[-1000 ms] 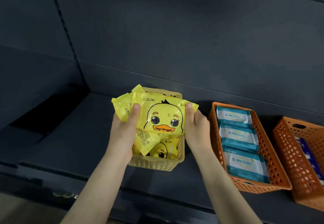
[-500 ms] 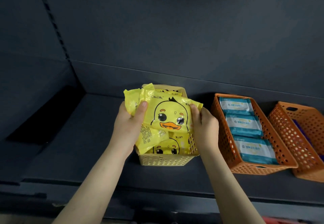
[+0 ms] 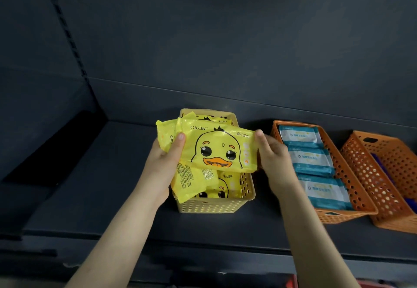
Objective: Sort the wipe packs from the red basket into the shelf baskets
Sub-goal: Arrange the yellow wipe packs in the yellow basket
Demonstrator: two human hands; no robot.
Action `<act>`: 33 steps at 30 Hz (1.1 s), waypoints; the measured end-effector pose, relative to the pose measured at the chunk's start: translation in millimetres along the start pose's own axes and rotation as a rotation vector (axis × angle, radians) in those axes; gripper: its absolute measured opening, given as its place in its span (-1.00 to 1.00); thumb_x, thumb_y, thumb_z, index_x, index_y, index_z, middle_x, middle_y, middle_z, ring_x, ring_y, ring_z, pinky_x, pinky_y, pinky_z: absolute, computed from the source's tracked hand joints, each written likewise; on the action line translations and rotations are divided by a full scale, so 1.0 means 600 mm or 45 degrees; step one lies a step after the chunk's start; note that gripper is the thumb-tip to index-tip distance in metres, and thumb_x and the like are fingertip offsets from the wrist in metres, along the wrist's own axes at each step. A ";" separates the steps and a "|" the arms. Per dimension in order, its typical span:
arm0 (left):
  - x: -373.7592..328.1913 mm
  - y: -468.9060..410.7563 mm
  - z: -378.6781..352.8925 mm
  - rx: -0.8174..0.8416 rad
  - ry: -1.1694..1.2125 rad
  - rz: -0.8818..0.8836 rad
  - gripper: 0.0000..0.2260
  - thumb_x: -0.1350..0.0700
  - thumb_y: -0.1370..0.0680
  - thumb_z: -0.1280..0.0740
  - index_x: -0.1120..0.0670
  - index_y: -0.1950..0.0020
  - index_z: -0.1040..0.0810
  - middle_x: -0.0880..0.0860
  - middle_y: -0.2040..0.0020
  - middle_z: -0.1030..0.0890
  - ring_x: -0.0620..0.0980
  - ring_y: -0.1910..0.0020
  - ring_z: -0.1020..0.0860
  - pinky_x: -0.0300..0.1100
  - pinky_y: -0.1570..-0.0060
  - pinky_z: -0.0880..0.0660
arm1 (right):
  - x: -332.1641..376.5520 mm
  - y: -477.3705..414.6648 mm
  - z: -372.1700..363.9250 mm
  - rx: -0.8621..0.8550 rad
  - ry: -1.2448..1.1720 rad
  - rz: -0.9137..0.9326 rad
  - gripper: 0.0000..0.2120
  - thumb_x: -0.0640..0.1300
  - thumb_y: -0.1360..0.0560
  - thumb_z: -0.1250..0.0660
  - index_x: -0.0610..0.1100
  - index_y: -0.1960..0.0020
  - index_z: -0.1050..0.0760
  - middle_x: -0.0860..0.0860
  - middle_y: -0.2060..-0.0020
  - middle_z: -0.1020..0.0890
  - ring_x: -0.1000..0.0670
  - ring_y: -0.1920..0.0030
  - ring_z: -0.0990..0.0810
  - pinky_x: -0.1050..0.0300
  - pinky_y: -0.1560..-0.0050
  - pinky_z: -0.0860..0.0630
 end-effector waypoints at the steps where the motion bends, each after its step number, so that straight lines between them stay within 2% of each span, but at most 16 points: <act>1: 0.002 0.000 -0.001 -0.001 0.003 0.001 -0.65 -0.26 -0.43 -0.36 -0.21 -0.17 -0.50 -0.18 -0.01 -0.68 -0.17 0.06 -0.67 -0.21 0.33 -0.60 | 0.005 -0.010 0.005 0.117 -0.018 -0.054 -0.73 0.18 -0.49 -0.31 0.05 -0.05 -0.61 0.04 0.10 -0.72 0.04 0.11 -0.70 0.18 0.25 -0.59; 3: 0.005 0.003 -0.007 0.002 -0.021 -0.007 -0.64 -0.29 -0.40 -0.36 -0.23 -0.15 -0.50 -0.20 0.01 -0.68 -0.21 0.08 -0.67 -0.26 0.36 -0.58 | 0.007 -0.025 0.003 0.349 -0.044 -0.184 -0.57 0.17 -0.37 -0.42 0.03 -0.17 -0.56 0.02 0.00 -0.69 0.01 0.00 -0.69 0.11 0.18 -0.62; 5: 0.004 0.008 -0.012 0.012 -0.061 -0.025 -0.65 -0.31 -0.40 -0.36 -0.25 -0.12 -0.50 -0.22 0.02 -0.68 -0.23 0.08 -0.66 -0.30 0.37 -0.57 | 0.002 -0.031 -0.006 0.496 -0.035 -0.256 -0.53 0.08 -0.31 -0.50 -0.02 -0.17 -0.56 -0.04 -0.01 -0.70 -0.07 0.00 -0.70 0.08 0.15 -0.62; 8: -0.011 0.008 0.011 -0.086 -0.067 -0.072 -0.70 -0.32 -0.39 -0.35 -0.27 -0.06 -0.53 -0.23 0.06 -0.69 -0.23 0.12 -0.67 -0.32 0.38 -0.56 | -0.001 -0.038 -0.004 0.484 -0.073 -0.212 -0.62 0.02 -0.28 -0.54 -0.06 -0.06 -0.61 -0.10 0.06 -0.72 -0.09 0.07 -0.71 0.13 0.18 -0.61; 11: -0.037 0.004 0.064 -0.245 -0.146 -0.141 -0.66 -0.32 -0.40 -0.35 -0.23 -0.11 -0.53 -0.21 0.03 -0.69 -0.24 0.12 -0.66 -0.30 0.33 -0.57 | -0.001 -0.047 0.012 0.466 -0.007 -0.142 -0.63 -0.04 -0.28 -0.54 -0.09 -0.06 -0.61 -0.06 0.11 -0.73 -0.04 0.14 -0.72 0.22 0.24 -0.60; 14: -0.046 0.002 0.103 -0.315 -0.170 -0.133 -0.77 -0.24 -0.49 -0.34 -0.25 -0.11 -0.52 -0.21 0.03 -0.68 -0.22 0.10 -0.66 -0.19 0.25 -0.55 | -0.009 -0.053 0.004 0.571 0.256 -0.157 -0.70 -0.08 -0.32 -0.56 0.01 -0.02 -0.61 0.07 0.13 -0.73 0.08 0.14 -0.71 0.31 0.26 -0.58; 16: -0.046 0.002 0.113 -0.329 -0.143 -0.098 -0.79 -0.22 -0.51 -0.34 -0.25 -0.11 -0.53 -0.21 0.02 -0.68 -0.20 0.08 -0.66 -0.12 0.22 -0.57 | -0.010 -0.055 -0.015 0.696 0.612 -0.099 -0.74 0.00 -0.34 -0.56 0.07 -0.01 -0.62 0.16 0.11 -0.70 0.18 0.10 -0.68 0.34 0.20 -0.54; 18: -0.044 0.002 0.111 -0.286 -0.098 -0.060 -0.76 -0.20 -0.51 -0.35 -0.22 -0.15 -0.54 -0.18 -0.02 -0.69 -0.16 0.04 -0.67 -0.07 0.17 -0.59 | -0.016 -0.055 -0.040 0.829 0.963 0.012 -0.65 0.09 -0.36 -0.53 0.05 -0.11 -0.61 0.19 -0.01 -0.65 0.19 -0.01 -0.61 0.30 0.08 -0.49; 20: -0.039 0.001 0.101 -0.205 -0.039 0.012 -0.72 -0.15 -0.53 -0.35 -0.14 -0.22 -0.53 -0.11 -0.06 -0.69 -0.10 -0.01 -0.68 -0.01 0.11 -0.60 | -0.023 -0.056 -0.059 0.884 1.165 0.082 -0.54 0.11 -0.39 -0.50 -0.04 -0.22 -0.57 0.13 -0.11 -0.59 0.12 -0.09 -0.55 0.30 0.08 -0.45; 23: -0.030 -0.002 0.080 -0.096 0.015 0.103 -0.70 -0.09 -0.56 -0.32 -0.06 -0.27 -0.51 -0.04 -0.09 -0.70 -0.05 -0.04 -0.67 -0.01 0.12 -0.61 | -0.027 -0.057 -0.071 0.901 1.298 0.117 -0.55 0.08 -0.40 -0.49 -0.11 -0.21 -0.59 0.11 -0.06 -0.59 0.11 0.00 -0.54 0.38 0.20 -0.38; 27: -0.019 -0.010 0.057 -0.030 0.047 0.192 -0.74 -0.08 -0.59 -0.29 -0.03 -0.24 -0.51 -0.03 -0.05 -0.71 -0.05 0.00 -0.68 -0.07 0.26 -0.64 | -0.027 -0.054 -0.076 0.944 1.422 0.132 -0.56 0.10 -0.45 -0.45 -0.14 -0.22 -0.60 0.04 -0.08 -0.62 0.10 0.07 -0.52 0.34 0.24 -0.37; 30: -0.011 -0.017 0.053 -0.033 0.064 0.239 -0.72 -0.08 -0.60 -0.27 -0.02 -0.26 -0.51 -0.02 -0.05 -0.71 -0.05 0.01 -0.69 -0.07 0.25 -0.63 | -0.037 -0.043 -0.086 0.939 1.602 0.157 -0.50 0.10 -0.45 -0.44 -0.18 -0.27 -0.55 0.00 -0.07 -0.53 -0.01 0.00 -0.53 0.19 0.10 -0.46; 33: -0.006 -0.019 0.054 -0.020 0.080 0.286 -0.66 -0.15 -0.60 -0.22 -0.01 -0.28 -0.50 -0.02 -0.06 -0.70 -0.04 0.01 -0.69 -0.07 0.29 -0.63 | -0.049 -0.033 -0.087 0.919 1.686 0.168 -0.52 0.10 -0.47 -0.41 -0.13 -0.30 -0.54 -0.05 -0.13 -0.53 -0.06 -0.09 -0.53 0.04 -0.09 -0.52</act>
Point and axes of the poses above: each hand's wrist, its own y-axis away from the middle knuckle, its own z-axis out of the back of the hand, x = y × z, the point moved 4 cm from there along -y, towards the middle knuckle
